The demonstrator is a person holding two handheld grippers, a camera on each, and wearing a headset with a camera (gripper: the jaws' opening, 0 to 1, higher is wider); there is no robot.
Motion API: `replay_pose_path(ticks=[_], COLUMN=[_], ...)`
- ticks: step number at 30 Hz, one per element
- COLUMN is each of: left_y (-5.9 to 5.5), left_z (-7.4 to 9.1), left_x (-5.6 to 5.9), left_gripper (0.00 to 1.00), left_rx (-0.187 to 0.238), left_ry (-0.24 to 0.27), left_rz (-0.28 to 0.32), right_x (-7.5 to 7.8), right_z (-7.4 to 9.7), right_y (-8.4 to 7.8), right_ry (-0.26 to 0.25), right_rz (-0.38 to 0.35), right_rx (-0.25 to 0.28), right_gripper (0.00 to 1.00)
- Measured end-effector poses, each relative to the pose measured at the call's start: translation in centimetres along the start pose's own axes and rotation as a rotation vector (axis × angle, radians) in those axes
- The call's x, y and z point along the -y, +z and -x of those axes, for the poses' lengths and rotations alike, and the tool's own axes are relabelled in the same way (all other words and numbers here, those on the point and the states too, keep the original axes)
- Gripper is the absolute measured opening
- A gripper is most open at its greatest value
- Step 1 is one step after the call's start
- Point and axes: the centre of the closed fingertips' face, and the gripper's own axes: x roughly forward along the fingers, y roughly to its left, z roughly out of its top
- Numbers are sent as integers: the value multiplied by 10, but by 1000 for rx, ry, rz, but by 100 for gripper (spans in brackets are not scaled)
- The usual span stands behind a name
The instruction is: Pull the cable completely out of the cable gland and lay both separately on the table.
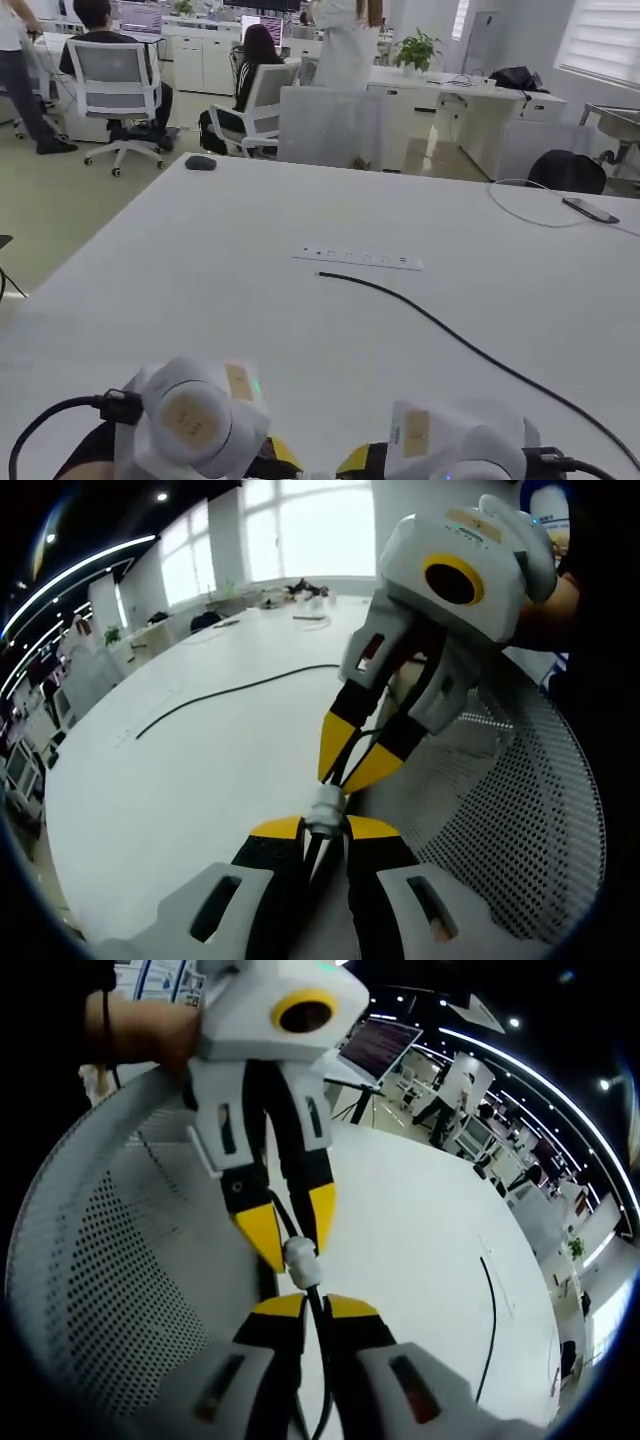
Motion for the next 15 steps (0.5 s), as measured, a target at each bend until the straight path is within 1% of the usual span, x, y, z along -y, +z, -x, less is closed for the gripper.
replay_pose_path(ticks=[4,5,6,7,8,9,11,13,14,15], left_y=[1,0,-1,-1,-2,-1,-1,0,1,1], left_z=[0,0,0,0,0,0,0,1,1,1], left_x=[0,0,-1,-1,0,0,-1,-2,-2,-2], left_gripper=[16,16,16,16,16,16,16,16,16,16], left_rx=[2,-2,-5,-7,-8,-8,-7,-1,3,7], left_ry=[0,3,6,6,4,4,6,10,12,10], left_rz=[0,-1,-2,0,3,1,1,8,12,14], right_x=[0,2,4,4,4,5,10,13,14,14], right_z=[0,-1,-1,-2,-2,-2,0,1,2,1], right_y=[-1,-7,-14,-19,-21,-28,-43,-57,-63,-62], right_ry=[0,-12,-19,-17,-19,-21,-48,-62,-66,-62], right_rz=[-5,-6,0,-4,-17,-41,-56,-63,-79,-88], right_rx=[-1,-31,-74,-94,-102,-133,-209,-282,-306,-293], right_gripper=[6,5,5,5,5,5,5,4,4,5])
